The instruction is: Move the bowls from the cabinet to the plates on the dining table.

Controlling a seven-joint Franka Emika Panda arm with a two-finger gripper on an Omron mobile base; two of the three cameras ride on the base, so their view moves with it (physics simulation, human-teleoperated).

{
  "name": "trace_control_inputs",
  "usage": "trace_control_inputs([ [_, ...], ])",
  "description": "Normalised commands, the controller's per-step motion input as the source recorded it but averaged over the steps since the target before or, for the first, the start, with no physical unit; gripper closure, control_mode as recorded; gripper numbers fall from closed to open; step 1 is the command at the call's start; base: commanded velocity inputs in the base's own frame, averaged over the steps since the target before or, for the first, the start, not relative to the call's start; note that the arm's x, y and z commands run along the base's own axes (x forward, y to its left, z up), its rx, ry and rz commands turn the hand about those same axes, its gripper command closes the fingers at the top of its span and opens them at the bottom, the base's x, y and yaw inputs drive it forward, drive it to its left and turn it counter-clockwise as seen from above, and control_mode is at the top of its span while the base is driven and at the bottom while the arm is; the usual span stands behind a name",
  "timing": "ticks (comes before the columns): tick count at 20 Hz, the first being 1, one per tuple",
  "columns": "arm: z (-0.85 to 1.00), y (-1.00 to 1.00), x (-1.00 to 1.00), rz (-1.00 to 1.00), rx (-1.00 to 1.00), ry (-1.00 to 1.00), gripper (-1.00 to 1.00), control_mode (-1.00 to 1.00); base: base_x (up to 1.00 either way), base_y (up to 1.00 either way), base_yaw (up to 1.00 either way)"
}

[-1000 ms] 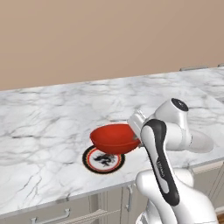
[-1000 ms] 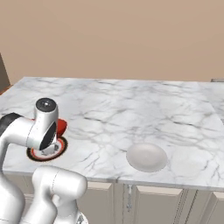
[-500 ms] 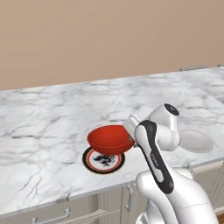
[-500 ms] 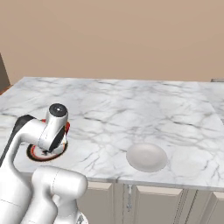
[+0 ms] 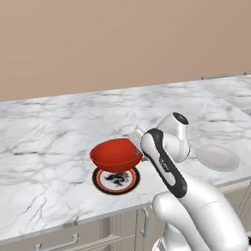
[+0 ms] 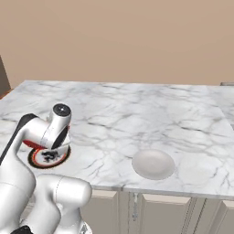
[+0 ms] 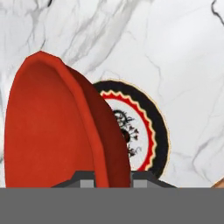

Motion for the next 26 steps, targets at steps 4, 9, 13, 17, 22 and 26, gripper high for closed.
trace_control_inputs([
  [4, -0.14, 0.06, 0.21, 0.18, -0.02, 0.00, 1.00, -1.00, 0.00, 0.00, 0.00],
  [9, -0.23, 0.02, 0.13, 0.19, -0.03, 0.00, 1.00, -1.00, 0.00, 0.00, 0.00],
  [13, -0.06, 0.01, 0.00, 0.16, -0.01, 0.00, 1.00, -1.00, 0.00, 0.00, 0.00],
  [17, -0.03, 0.00, 0.00, 0.12, -0.01, 0.00, 1.00, -1.00, 0.00, 0.00, 0.00],
  [22, -0.07, 0.00, 0.01, 0.02, -0.02, -0.01, 1.00, -1.00, 0.00, 0.00, 0.00],
  [26, -0.06, 0.00, 0.01, 0.00, -0.02, -0.03, 1.00, -1.00, 0.00, 0.00, 0.00],
])
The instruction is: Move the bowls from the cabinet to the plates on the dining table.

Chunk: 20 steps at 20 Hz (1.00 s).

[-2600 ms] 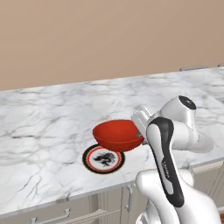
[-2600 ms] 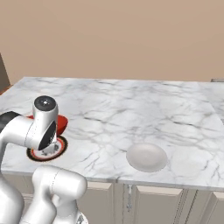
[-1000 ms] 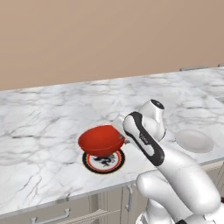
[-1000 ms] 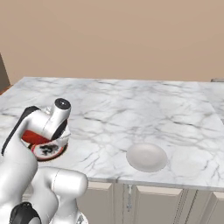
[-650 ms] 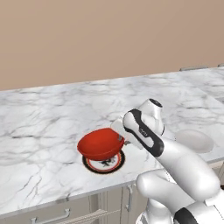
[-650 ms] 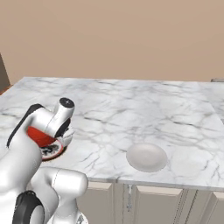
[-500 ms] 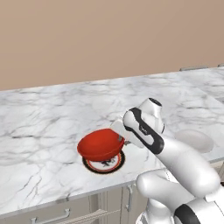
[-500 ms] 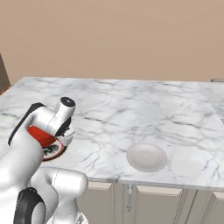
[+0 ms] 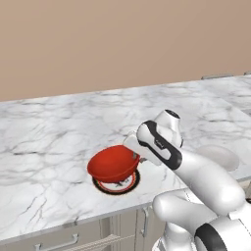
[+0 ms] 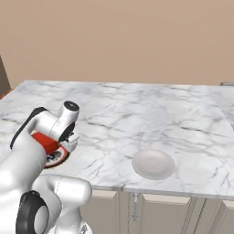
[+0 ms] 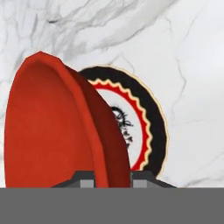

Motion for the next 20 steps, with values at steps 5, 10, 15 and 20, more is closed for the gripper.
trace_control_inputs([
  [5, -0.20, 0.00, 0.11, 0.00, -0.02, -0.08, 1.00, -1.00, 0.00, 0.00, 0.00],
  [10, -0.19, 0.04, 0.19, 0.00, 0.00, -0.11, 1.00, -1.00, 0.00, 0.00, 0.00],
  [15, -0.05, 0.18, 0.03, 0.00, 0.00, -0.01, 1.00, -1.00, 0.00, 0.00, 0.00],
  [20, -0.09, 0.13, 0.15, 0.00, 0.01, 0.00, 1.00, -1.00, 0.00, 0.00, 0.00],
])
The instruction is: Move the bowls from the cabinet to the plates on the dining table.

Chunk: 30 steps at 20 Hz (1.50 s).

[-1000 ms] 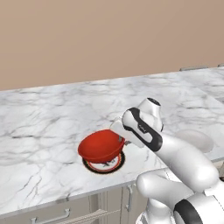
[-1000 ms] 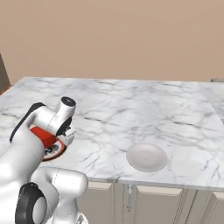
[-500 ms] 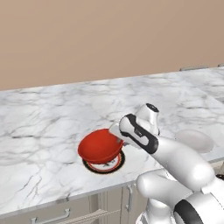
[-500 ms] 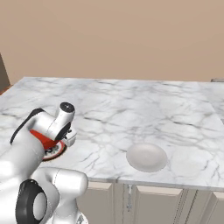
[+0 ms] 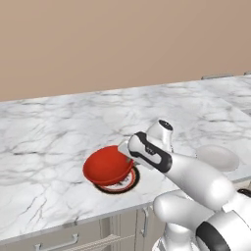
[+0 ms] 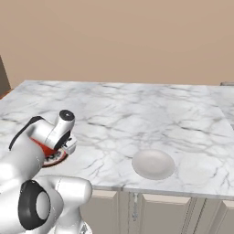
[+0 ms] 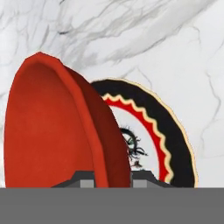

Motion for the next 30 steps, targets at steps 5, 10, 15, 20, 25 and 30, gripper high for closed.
trace_control_inputs([
  [5, -0.26, 0.00, 0.12, 0.00, 0.00, 0.00, 1.00, -1.00, 0.00, 0.00, 0.00],
  [10, -0.05, 0.00, 0.00, 0.00, 0.00, 0.00, 1.00, -1.00, 0.00, 0.00, 0.00],
  [15, 0.00, 0.00, 0.00, 0.00, 0.00, 0.00, -1.00, -1.00, 0.00, 0.00, 0.00],
  [20, 0.00, 0.00, 0.00, 0.00, 0.00, 0.00, -1.00, -1.00, 0.00, 0.00, 0.00],
  [25, 0.00, 0.00, -0.04, -0.01, 0.00, 0.05, -1.00, -1.00, 0.00, 0.00, 0.00],
  [30, 0.19, 0.00, -0.42, -0.10, 0.00, 0.05, -1.00, -1.00, 0.00, 0.00, 0.00],
])
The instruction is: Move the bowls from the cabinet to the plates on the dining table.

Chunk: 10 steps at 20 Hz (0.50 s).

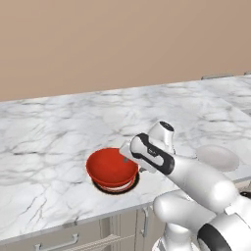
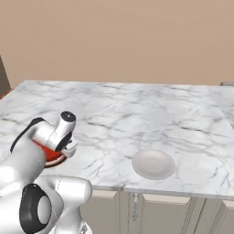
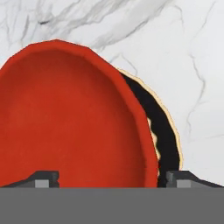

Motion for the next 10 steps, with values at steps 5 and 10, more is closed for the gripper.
trace_control_inputs([
  [5, 0.31, -0.18, -0.38, -0.04, -0.03, 0.01, -1.00, -1.00, 0.00, 0.00, 0.00],
  [10, 0.43, -0.64, -0.32, 0.00, -0.13, -0.05, -1.00, -1.00, 0.00, 0.00, 0.00],
])
